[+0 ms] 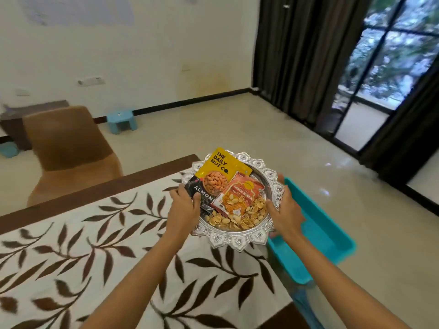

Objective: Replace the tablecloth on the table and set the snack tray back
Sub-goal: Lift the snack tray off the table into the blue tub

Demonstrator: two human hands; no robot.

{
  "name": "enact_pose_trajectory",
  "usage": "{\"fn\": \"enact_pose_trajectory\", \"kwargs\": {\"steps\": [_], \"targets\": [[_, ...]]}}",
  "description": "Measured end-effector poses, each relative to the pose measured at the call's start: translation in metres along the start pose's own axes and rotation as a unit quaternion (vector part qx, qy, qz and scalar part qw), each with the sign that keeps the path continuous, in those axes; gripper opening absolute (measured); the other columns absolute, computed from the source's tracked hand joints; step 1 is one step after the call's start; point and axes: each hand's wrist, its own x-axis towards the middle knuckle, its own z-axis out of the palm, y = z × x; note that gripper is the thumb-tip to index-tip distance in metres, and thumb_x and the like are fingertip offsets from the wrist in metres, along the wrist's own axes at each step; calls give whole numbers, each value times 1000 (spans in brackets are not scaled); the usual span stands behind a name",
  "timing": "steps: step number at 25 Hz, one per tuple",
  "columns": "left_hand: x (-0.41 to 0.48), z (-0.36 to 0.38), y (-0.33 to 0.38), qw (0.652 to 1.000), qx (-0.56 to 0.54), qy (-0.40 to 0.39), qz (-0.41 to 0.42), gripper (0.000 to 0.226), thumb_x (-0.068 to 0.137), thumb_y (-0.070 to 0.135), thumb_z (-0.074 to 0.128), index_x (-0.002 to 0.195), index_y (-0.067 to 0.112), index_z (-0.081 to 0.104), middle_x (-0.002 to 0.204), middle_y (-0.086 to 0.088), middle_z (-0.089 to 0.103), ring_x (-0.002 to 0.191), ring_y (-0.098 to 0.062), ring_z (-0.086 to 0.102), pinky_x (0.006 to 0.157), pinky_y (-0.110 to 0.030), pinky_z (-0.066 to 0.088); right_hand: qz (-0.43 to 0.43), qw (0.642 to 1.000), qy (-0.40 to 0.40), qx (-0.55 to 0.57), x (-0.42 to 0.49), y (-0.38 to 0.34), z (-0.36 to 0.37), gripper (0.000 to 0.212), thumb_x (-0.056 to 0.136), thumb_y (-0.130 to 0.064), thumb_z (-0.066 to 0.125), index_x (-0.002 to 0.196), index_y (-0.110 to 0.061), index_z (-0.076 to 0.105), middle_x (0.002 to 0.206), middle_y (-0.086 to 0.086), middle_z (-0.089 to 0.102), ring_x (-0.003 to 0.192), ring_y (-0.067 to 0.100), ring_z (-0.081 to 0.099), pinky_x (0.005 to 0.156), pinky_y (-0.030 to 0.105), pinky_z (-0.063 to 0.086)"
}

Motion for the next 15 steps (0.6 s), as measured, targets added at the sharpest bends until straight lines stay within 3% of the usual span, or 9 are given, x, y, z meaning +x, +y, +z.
{"fn": "enact_pose_trajectory", "kwargs": {"steps": [3,6,8,10,12,15], "targets": [[9,71,70,997,-12,-57,43,55,99,42,33,137,2,29,127,-20,35,95,-36,59,71,-36,47,58,998,7,32,19,87,-51,76,90,-56,45,148,-14,18,151,10,33,137,28,35,108,53,35],[4,148,130,988,-27,-127,84,53,100,41,35,135,1,32,125,-20,37,98,-35,57,71,-30,42,113,992,57,26,19,161,-101,78,88,-65,41,147,-17,21,150,8,37,135,27,39,108,50,38],[-2,200,162,980,-28,-171,97,51,100,39,34,135,2,32,122,-20,38,96,-35,57,72,-32,45,155,985,68,13,18,199,-129,72,93,-53,46,147,-11,24,148,9,39,134,28,41,111,38,33],[-7,246,180,973,-24,-210,95,49,100,38,32,135,3,32,120,-19,39,94,-36,58,78,-40,51,173,983,69,-3,18,236,-143,61,96,-31,51,145,-4,26,143,11,43,131,27,42,101,24,29],[-10,287,190,966,-19,-243,83,45,101,35,32,132,4,33,118,-20,40,91,-35,58,79,-43,52,186,980,69,-14,19,272,-146,57,96,-26,53,144,-5,29,138,10,49,123,23,50,94,23,34],[-16,342,189,956,-1,-287,69,42,101,29,34,131,0,33,117,-20,40,89,-33,56,77,-37,50,208,977,55,-8,20,319,-143,53,96,-28,51,140,-5,33,129,8,53,109,14,52,88,26,41]]}}
